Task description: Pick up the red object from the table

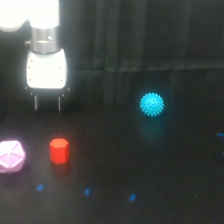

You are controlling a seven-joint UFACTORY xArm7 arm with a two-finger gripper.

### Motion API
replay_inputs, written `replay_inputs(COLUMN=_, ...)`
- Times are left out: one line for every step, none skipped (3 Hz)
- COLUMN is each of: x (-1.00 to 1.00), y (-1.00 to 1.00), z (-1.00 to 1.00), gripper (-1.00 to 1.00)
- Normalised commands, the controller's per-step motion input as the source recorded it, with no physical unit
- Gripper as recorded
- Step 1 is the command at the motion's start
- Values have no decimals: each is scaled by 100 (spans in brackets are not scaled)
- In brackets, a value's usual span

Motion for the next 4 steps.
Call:
replay_inputs(x=24, y=-100, z=-30, gripper=100)
replay_inputs(x=33, y=-91, z=-32, gripper=92)
replay_inputs(x=52, y=-75, z=-15, gripper=100)
replay_inputs(x=84, y=-63, z=25, gripper=100)
